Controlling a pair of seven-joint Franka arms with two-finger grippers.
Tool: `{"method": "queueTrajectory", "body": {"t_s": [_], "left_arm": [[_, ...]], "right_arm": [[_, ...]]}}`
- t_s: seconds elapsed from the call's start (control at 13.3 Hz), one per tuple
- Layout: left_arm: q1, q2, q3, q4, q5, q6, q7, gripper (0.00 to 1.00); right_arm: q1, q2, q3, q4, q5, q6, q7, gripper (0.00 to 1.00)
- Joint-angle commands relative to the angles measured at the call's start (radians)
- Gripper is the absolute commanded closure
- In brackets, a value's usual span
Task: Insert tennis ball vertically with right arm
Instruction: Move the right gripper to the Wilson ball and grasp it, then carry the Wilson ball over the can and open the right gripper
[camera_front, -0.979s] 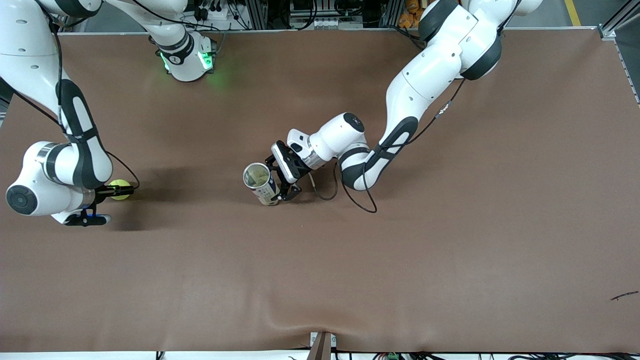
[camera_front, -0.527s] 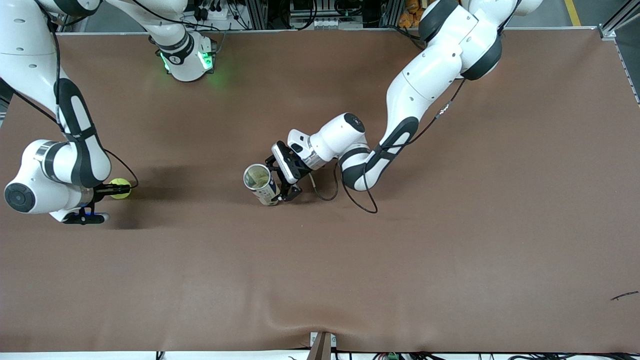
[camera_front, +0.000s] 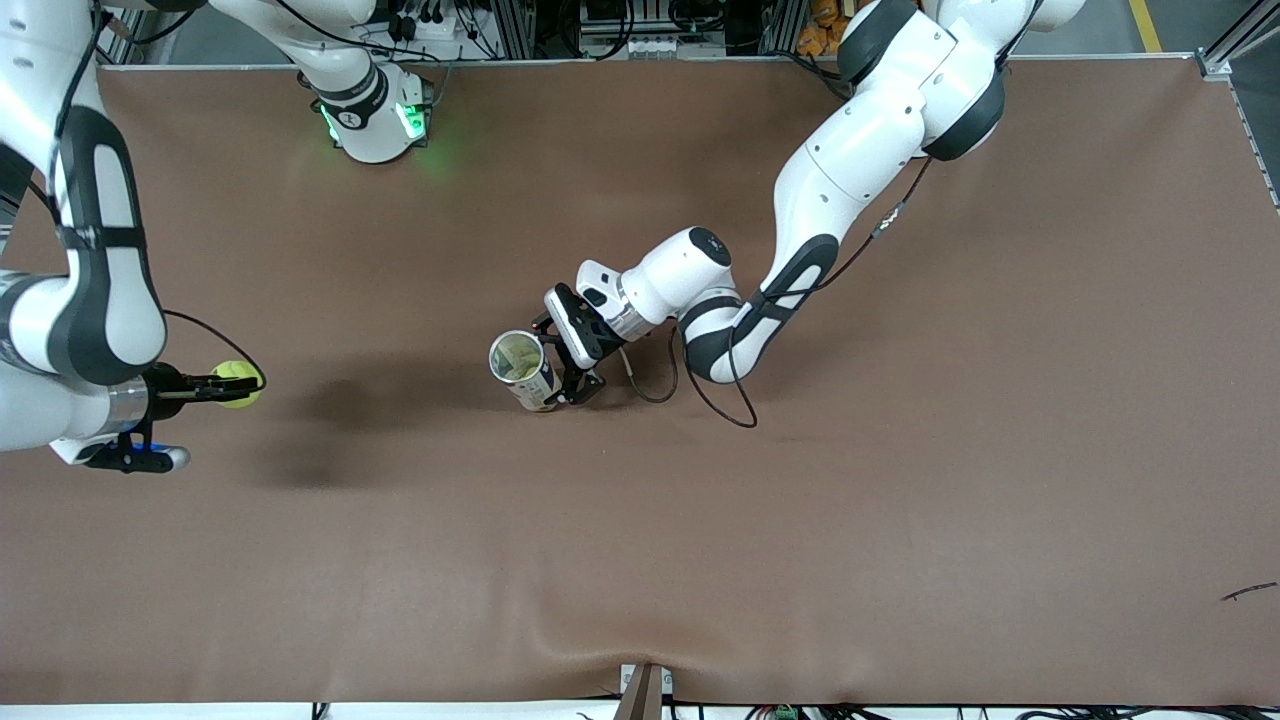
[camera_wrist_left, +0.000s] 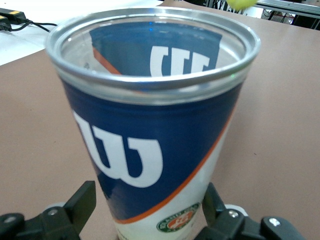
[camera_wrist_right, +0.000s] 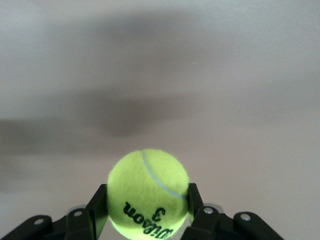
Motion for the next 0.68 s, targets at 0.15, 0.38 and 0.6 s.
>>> {"method": "queueTrajectory", "body": {"t_s": [0.15, 0.38, 0.6], "left_arm": [[0.001, 0.002, 0.006, 0.007, 0.017, 0.018, 0.000, 0.06], [0.001, 0.002, 0.006, 0.007, 0.014, 0.018, -0.002, 0.06], [-0.001, 0.002, 0.006, 0.010, 0.011, 0.018, -0.002, 0.06]], "right_arm": [[0.115, 0.006, -0.001, 0.115, 0.185, -0.134, 0.350, 1.00], [0.242, 0.003, 0.003, 0.164, 0.249, -0.173, 0.606, 1.00], [0.319, -0.011, 0.003, 0.178, 0.352, -0.162, 0.770, 1.00]]}}
